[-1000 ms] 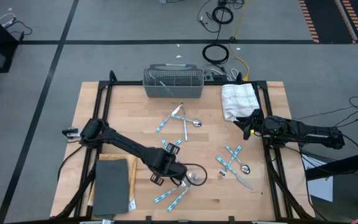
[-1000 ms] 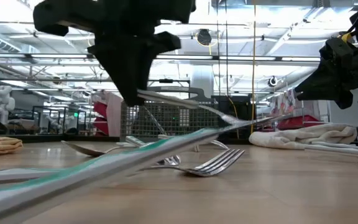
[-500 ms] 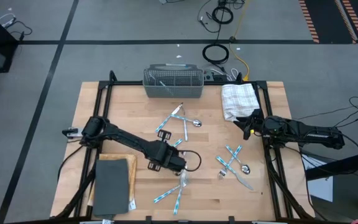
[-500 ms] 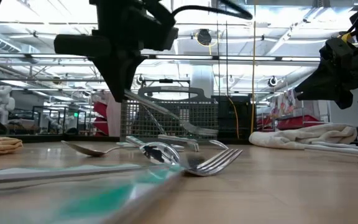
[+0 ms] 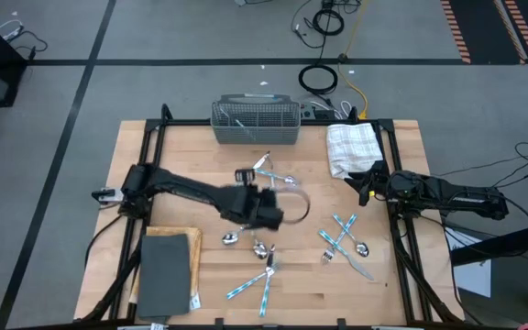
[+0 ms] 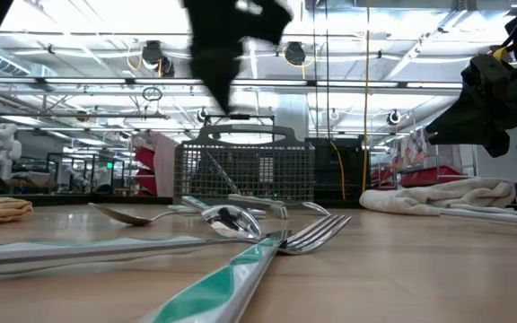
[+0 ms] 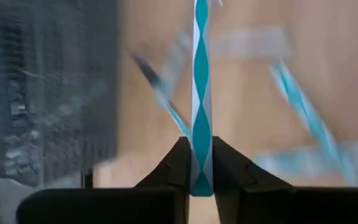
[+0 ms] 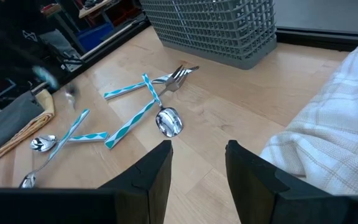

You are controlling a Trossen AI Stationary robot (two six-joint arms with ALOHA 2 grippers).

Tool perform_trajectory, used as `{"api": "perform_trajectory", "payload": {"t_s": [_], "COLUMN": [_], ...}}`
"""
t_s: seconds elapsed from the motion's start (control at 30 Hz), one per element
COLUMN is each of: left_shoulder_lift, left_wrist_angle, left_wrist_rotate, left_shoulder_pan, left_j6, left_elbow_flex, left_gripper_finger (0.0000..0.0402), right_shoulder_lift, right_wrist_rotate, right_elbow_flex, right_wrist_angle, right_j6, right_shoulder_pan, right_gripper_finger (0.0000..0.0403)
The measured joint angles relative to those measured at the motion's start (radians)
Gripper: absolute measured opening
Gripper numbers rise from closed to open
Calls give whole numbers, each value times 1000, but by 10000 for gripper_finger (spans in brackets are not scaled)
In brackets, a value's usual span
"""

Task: Sort silverware
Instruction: Put the blue fork into the gray silverware rack

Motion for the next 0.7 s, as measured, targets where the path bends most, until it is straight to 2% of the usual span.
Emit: {"api": "perform_trajectory", "payload": {"t_s": [0.2, 0.43, 0.7], "left_shoulder_lift": [-110, -124, -120], "left_wrist_angle": [425, 949, 1513], "left_wrist_rotate": [-102, -109, -62], "left_shoulder_pan": [122, 245, 309], "left_j6": [-30, 120, 199], "left_elbow_flex": [-1, -11, -226], "left_gripper_finger": [41, 41, 41], "right_shoulder_lift": [2, 3, 3], "right_wrist_rotate": [0, 0, 0], "right_elbow_flex": [0, 0, 0], "right_wrist_angle": [4, 2, 2], "right_j6": [0, -3, -4], "right_shoulder_pan": [0, 0, 0], "right_gripper_finger": [139, 139, 139]}}
